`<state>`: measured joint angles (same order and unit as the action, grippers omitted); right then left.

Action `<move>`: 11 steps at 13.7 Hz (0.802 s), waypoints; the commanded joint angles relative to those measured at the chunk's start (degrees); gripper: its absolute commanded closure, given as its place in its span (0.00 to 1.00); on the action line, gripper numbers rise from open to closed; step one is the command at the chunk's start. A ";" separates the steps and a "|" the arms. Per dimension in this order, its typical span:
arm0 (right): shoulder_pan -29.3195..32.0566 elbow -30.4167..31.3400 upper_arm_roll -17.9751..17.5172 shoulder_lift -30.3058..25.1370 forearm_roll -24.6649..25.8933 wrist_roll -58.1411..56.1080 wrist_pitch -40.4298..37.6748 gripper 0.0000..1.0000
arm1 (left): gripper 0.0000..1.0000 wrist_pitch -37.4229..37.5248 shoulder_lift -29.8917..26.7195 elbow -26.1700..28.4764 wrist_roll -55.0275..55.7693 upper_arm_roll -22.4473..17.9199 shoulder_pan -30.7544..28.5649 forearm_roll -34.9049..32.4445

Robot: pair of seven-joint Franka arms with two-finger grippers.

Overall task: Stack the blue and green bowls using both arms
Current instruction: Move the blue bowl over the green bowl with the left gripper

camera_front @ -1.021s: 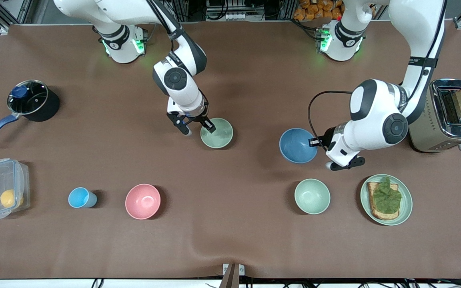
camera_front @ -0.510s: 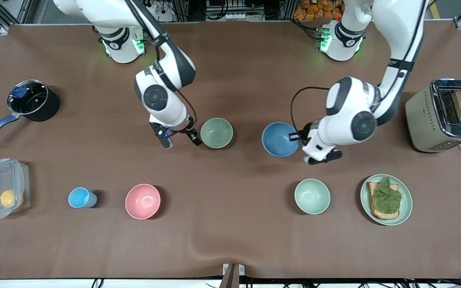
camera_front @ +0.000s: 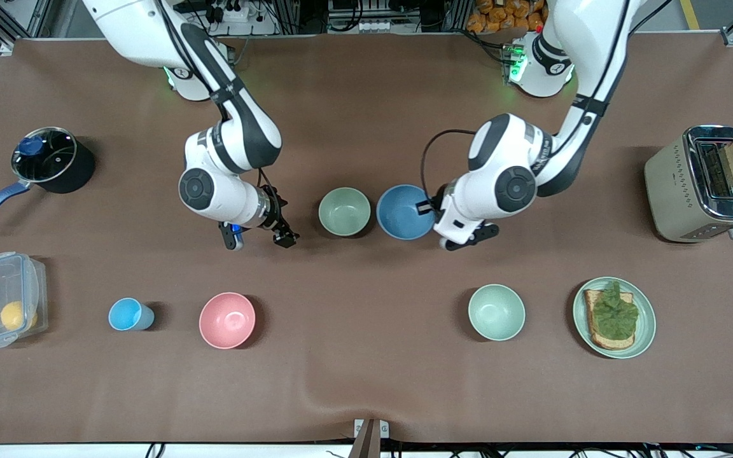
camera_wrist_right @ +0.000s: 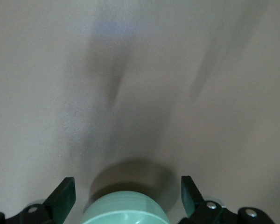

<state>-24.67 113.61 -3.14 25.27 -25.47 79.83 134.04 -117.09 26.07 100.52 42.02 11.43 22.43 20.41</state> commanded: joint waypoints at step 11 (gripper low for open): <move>-2.75 0.48 -0.72 4.00 -9.51 -0.29 6.24 0.00 | 1.00 -8.77 9.79 -7.71 10.80 -0.44 10.35 1.30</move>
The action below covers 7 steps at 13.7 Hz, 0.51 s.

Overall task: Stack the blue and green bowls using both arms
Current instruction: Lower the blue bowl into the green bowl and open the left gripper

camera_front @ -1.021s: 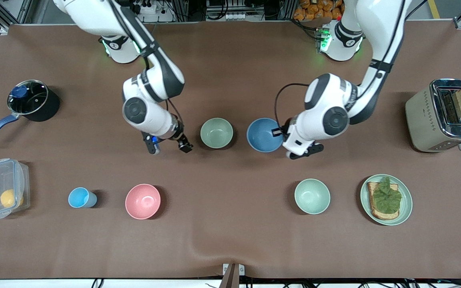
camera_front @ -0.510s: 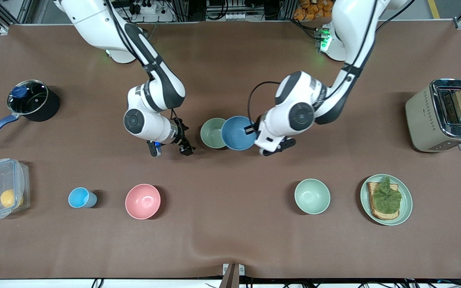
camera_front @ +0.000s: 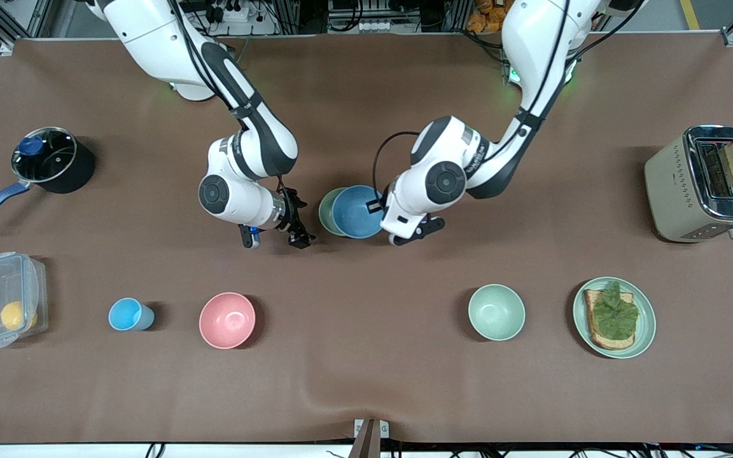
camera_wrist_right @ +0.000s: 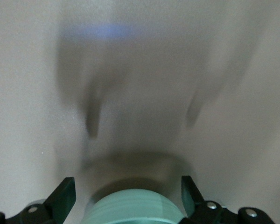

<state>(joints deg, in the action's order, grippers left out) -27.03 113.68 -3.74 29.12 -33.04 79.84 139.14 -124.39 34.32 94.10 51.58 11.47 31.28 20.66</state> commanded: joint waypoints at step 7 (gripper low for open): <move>-1.01 0.49 -0.13 0.50 -1.94 -0.30 1.75 0.00 | 1.00 -1.99 4.17 -2.52 2.99 -0.84 3.87 0.52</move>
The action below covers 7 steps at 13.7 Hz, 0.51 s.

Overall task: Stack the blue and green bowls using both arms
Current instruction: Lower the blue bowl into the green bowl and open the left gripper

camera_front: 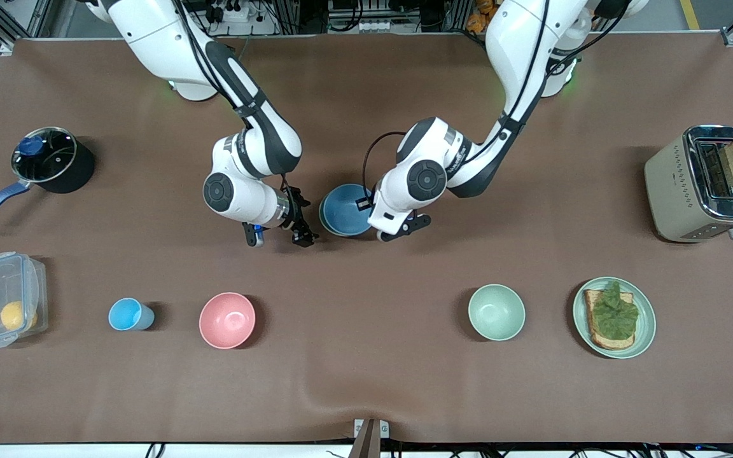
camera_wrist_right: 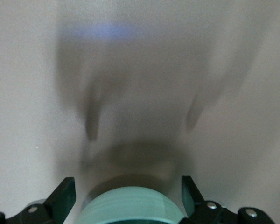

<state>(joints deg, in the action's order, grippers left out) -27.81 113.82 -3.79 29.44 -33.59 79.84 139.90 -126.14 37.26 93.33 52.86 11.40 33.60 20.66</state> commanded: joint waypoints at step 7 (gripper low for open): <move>-0.23 0.35 0.01 0.09 -1.39 -0.21 0.64 0.00 | 0.00 0.71 -0.78 -2.36 1.98 -1.20 1.65 -1.05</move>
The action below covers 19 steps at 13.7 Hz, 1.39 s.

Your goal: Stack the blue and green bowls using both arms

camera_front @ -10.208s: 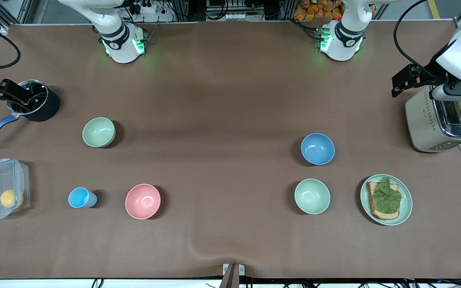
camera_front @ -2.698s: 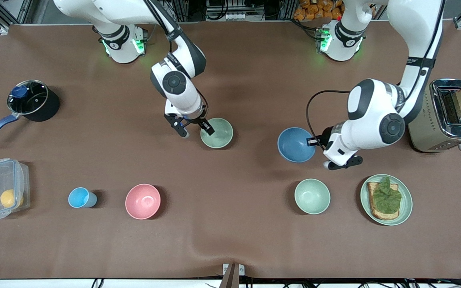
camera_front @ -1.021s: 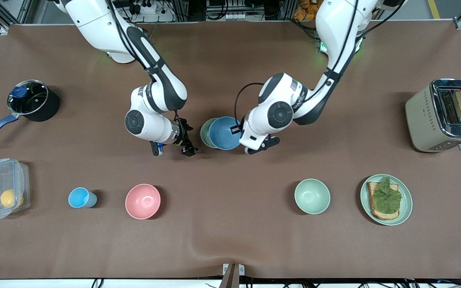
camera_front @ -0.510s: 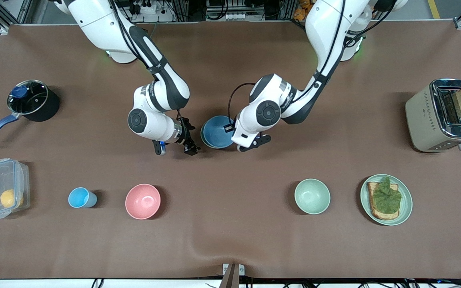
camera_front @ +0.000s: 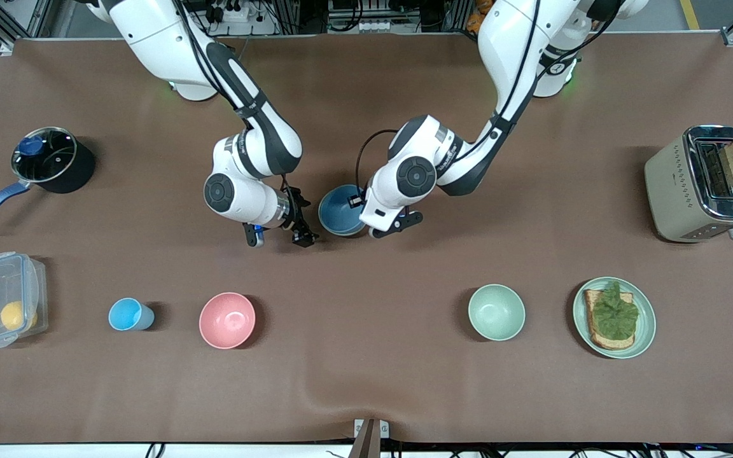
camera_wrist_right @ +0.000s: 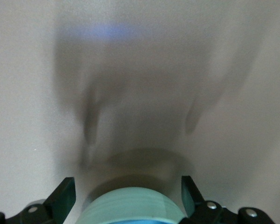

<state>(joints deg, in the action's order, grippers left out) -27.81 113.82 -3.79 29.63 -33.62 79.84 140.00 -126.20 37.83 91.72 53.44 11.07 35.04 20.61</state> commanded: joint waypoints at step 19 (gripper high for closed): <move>12.68 -2.82 5.81 -11.51 16.49 -15.21 -33.56 0.00 | 0.00 27.04 -28.93 -0.05 -30.02 -1.04 -32.29 -24.57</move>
<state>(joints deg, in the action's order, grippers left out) -18.35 111.14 2.70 20.26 -18.49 69.63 109.44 -101.98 13.46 89.32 30.12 9.61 5.74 -3.90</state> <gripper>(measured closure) 0.000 0.000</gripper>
